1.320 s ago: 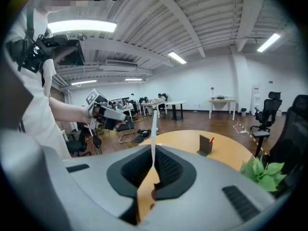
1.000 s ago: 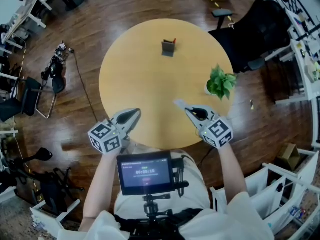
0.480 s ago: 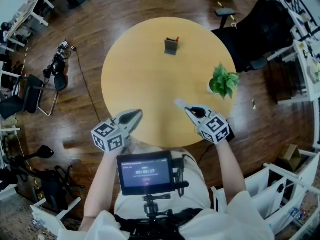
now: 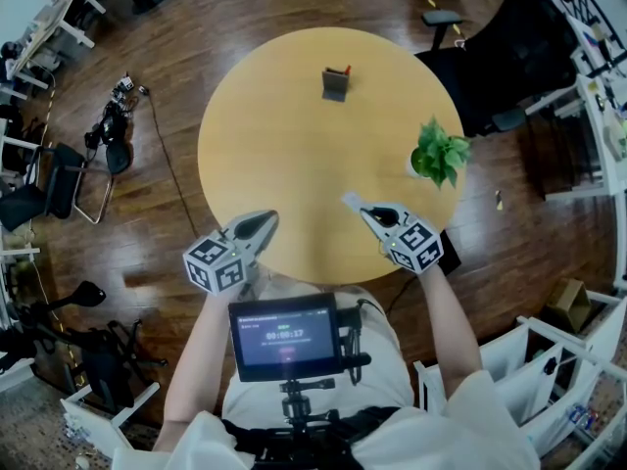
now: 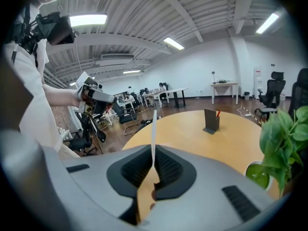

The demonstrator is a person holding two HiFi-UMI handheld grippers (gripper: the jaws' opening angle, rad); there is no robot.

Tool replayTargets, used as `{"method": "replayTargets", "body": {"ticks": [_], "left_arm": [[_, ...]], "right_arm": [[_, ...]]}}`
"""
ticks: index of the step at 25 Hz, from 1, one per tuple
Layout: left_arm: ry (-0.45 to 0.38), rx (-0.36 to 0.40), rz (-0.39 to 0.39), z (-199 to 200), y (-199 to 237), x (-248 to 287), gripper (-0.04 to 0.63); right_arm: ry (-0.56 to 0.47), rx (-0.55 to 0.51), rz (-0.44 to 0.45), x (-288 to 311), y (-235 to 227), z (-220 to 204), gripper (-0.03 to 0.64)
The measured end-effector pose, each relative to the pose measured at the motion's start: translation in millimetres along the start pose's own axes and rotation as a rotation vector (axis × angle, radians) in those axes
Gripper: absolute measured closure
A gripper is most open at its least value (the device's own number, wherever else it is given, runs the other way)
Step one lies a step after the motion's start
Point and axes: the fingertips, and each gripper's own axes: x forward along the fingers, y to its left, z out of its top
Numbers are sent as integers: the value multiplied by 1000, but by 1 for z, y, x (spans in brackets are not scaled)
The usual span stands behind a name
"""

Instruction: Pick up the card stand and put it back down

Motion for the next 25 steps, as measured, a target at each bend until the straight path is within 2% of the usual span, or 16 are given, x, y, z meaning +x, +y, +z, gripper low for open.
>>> {"method": "replayTargets", "body": {"ticks": [15,25], "left_arm": [[18,-12,50,-17,30,9,600],[38,-1,90,-23,45,11,600]], "right_arm": [[73,-3,55,46,-1,-43,592],[124,12,54,72,-10,-78,591]]}}
